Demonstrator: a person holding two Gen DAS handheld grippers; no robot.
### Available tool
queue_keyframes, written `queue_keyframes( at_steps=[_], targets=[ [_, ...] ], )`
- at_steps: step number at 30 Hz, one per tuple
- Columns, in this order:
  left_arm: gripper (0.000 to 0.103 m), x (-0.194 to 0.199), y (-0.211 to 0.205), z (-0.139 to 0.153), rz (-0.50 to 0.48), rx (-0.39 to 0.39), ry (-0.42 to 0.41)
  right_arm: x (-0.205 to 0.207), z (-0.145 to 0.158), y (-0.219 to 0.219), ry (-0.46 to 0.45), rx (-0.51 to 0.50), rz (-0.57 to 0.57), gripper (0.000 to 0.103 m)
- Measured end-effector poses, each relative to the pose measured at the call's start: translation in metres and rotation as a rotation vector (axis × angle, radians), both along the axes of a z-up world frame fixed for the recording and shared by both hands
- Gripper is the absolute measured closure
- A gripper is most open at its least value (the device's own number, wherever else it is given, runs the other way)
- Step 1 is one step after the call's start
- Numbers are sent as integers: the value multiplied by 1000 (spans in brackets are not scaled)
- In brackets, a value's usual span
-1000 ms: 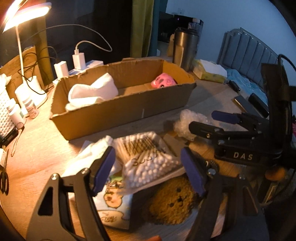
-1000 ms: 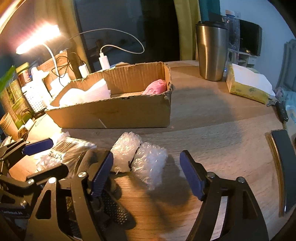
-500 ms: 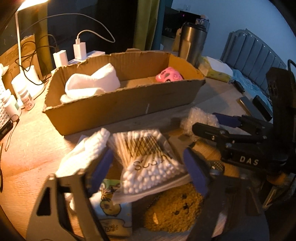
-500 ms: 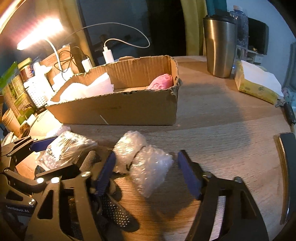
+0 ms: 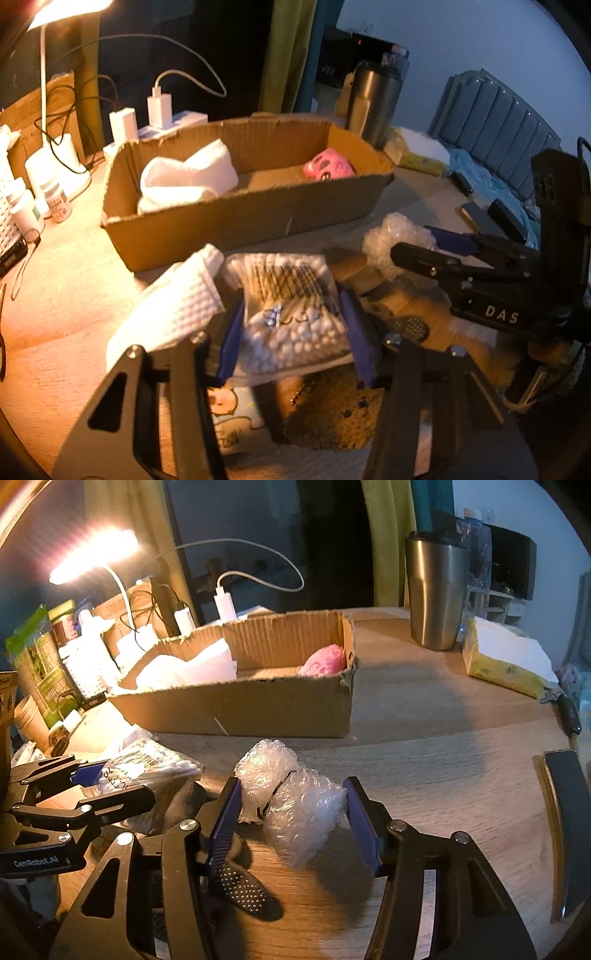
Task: Organize soft objects
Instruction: 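Grasp the cotton swab bag with the left tool while the right tool grasps bubble wrap, then lift the swab bag and bubble wrap and carry them toward the box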
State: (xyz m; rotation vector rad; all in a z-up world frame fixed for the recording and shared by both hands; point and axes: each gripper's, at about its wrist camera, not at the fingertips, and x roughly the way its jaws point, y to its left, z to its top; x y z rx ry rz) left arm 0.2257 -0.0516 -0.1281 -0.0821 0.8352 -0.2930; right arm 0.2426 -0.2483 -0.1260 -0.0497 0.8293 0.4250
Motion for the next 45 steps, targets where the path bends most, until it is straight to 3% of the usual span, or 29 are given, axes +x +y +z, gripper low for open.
queue_keyframes(
  at_steps=[8, 15, 19, 26, 32, 45],
  targets=[
    [52, -7, 10, 15, 4, -28, -34, -13, 19, 1, -49, 29, 30, 44],
    [52, -11, 39, 3, 67, -8, 9, -20, 20, 12, -50, 24, 58, 44],
    [52, -21, 54, 7, 84, -17, -11, -23, 20, 20, -51, 19, 70, 44],
    [52, -34, 41, 22, -25, -67, -51, -27, 26, 34, -67, 17, 94, 44],
    [52, -35, 13, 6, -140, -99, 5, -35, 35, 36, -90, 5, 93, 44],
    [52, -62, 20, 3, -152, -94, -11, -50, 38, 43, -95, -14, 98, 44]
  ],
)
